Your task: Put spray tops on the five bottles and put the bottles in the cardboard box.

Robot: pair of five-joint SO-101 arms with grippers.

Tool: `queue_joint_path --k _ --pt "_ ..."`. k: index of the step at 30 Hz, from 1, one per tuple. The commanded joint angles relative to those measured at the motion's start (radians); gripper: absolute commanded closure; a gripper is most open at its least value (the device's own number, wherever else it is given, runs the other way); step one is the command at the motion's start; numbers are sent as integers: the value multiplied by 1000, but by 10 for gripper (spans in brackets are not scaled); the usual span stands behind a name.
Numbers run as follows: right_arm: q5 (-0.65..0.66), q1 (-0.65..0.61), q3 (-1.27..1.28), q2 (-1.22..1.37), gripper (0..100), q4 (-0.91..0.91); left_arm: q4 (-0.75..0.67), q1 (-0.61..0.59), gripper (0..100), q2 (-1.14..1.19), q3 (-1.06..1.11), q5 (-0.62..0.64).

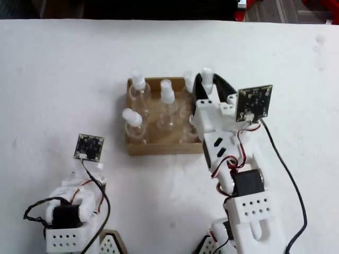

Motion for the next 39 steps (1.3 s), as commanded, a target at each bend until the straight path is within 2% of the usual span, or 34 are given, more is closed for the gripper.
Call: queue_joint_path --k 1,10,24,33,39 --pt "5 4 60 2 983 -101 -23 13 975 -8 -2 -6" --pt "5 4 236 -7 983 -232 -23 13 975 -8 -2 -6" --pt "5 -71 322 -8 983 -240 -23 13 975 -8 -2 -6" --pt "6 -70 477 -7 983 -492 -23 13 975 -8 -2 -6" --pt "11 -70 497 -7 983 -503 -23 13 975 -8 -2 -6"
